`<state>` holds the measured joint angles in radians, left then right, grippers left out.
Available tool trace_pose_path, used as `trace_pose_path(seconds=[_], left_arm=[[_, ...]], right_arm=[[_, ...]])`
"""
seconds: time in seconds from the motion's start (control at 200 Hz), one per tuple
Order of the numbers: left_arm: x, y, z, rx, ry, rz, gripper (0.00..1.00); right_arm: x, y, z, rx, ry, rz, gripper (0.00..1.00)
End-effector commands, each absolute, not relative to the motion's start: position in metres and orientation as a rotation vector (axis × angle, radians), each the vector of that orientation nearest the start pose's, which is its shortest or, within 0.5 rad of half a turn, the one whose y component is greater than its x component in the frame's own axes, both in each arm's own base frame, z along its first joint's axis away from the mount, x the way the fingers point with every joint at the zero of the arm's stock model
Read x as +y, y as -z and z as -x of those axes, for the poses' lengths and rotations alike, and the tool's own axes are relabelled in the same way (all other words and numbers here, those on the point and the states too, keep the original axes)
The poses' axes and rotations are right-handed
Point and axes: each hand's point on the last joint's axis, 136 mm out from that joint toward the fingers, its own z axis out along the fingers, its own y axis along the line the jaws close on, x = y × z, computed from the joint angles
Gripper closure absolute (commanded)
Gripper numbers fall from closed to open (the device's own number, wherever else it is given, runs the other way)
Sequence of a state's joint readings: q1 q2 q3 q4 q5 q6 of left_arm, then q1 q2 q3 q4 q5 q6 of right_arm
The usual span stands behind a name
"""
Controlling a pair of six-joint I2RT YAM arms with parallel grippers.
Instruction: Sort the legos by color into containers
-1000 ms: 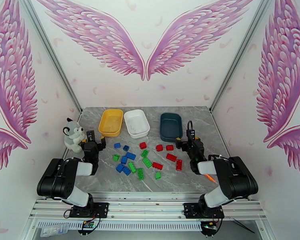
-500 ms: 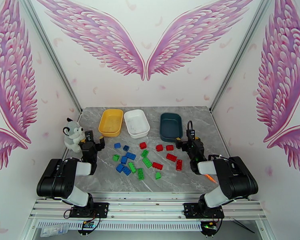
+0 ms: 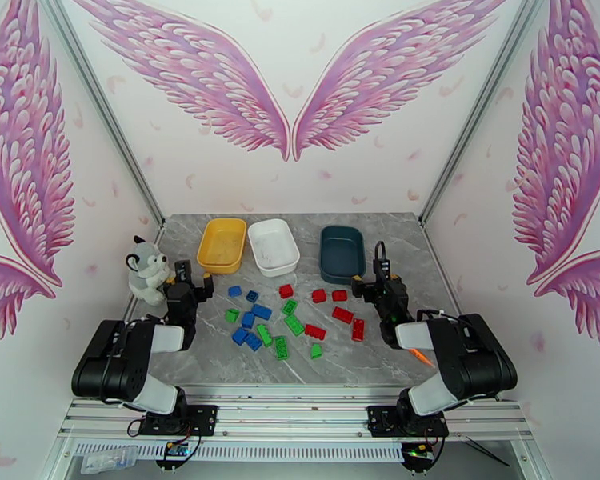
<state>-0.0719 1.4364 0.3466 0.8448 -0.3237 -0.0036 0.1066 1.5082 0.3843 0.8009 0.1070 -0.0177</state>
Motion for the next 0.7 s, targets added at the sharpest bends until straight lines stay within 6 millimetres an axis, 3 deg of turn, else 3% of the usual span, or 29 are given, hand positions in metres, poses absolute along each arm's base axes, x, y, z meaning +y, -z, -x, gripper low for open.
trace_pose_path(seconds=[0.0, 0.11, 0.205, 0.315, 0.35, 0.39, 0.435, 0.51, 0.6, 0.695], left_arm=[[0.027, -0.173, -0.373, 1.728, -0.347, 0.192, 0.01], [0.007, -0.216, -0.356, 1.659, -0.231, 0.242, 0.01], [-0.007, -0.249, -0.337, 1.625, -0.072, 0.344, 0.01], [-0.030, -0.261, -0.317, 1.644, 0.214, 0.443, 0.01], [-0.047, -0.263, -0.312, 1.661, 0.331, 0.409, 0.01], [-0.067, -0.260, -0.306, 1.699, 0.437, 0.357, 0.01], [-0.089, -0.251, -0.296, 1.755, 0.512, 0.308, 0.01], [-0.128, -0.229, -0.275, 1.818, 0.606, 0.182, 0.01], [-0.163, -0.203, -0.249, 1.857, 0.599, 0.022, 0.01], [-0.177, -0.182, -0.230, 1.845, 0.560, -0.042, 0.01]], right_arm=[[0.008, -0.142, -0.396, 1.834, 0.107, -0.050, 0.01], [-0.004, -0.175, -0.379, 1.764, 0.153, -0.163, 0.01], [-0.008, -0.204, -0.358, 1.768, 0.051, -0.316, 0.01], [-0.006, -0.224, -0.328, 1.755, -0.174, -0.549, 0.01], [0.008, -0.229, -0.320, 1.758, -0.310, -0.545, 0.01], [0.035, -0.239, -0.312, 1.762, -0.484, -0.450, 0.01], [0.061, -0.244, -0.301, 1.775, -0.655, -0.381, 0.13], [0.087, -0.245, -0.280, 1.790, -0.809, -0.321, 0.27], [0.109, -0.234, -0.254, 1.839, -0.865, -0.253, 0.43], [0.121, -0.211, -0.234, 1.893, -0.818, -0.175, 0.41]])
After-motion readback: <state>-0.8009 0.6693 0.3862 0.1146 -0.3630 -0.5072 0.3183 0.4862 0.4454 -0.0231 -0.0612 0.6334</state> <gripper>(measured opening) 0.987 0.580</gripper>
